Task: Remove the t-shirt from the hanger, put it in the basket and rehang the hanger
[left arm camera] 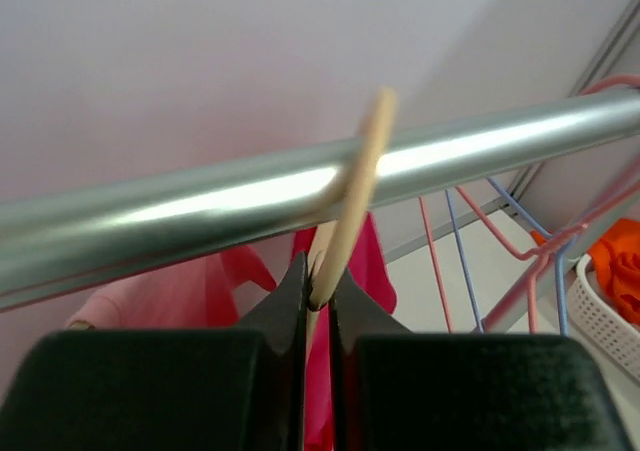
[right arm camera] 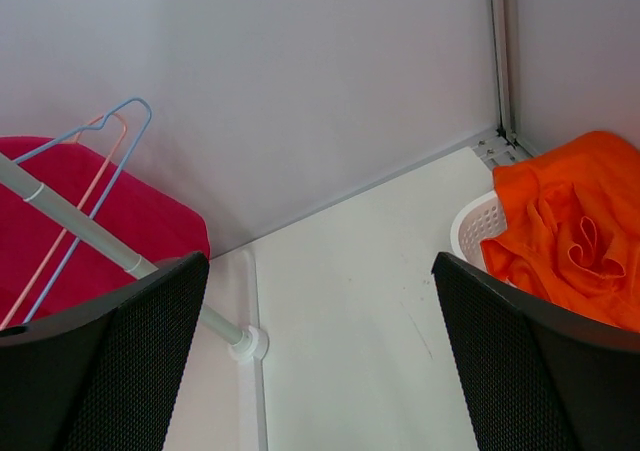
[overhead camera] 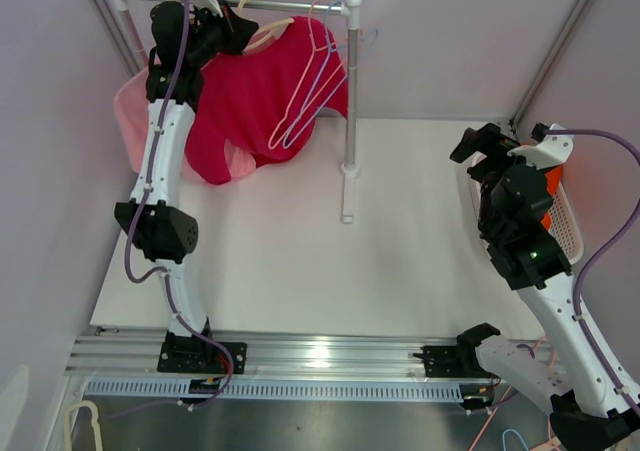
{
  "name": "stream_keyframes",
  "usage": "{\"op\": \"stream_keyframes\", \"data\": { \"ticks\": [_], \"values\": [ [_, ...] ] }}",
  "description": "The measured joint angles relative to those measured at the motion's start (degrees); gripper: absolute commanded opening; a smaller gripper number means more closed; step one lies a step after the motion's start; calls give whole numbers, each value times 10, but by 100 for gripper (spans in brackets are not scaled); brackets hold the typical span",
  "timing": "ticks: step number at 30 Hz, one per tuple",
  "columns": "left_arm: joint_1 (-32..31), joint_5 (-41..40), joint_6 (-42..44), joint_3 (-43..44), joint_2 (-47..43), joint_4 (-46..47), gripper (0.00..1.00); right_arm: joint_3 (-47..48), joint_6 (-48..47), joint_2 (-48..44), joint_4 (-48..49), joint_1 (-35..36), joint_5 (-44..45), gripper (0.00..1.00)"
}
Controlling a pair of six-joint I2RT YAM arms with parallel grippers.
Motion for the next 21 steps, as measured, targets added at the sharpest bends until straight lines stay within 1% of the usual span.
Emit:
{"op": "stream_keyframes", "data": {
  "ticks": [8,13,18,21],
  "values": [
    [3,41,-12,9,8,7,0,-2,0,0,0,0,0,99],
    [3,45,-15,9,8,7,1,-3,0,0,0,0,0,100],
    [3,32,-26,9,7,7,0,-3,2,0,-1,0,-5,100],
    [3,-5,-35,8,0,-5,1,-3,0,0,-1,0,-16,99]
  ]
}}
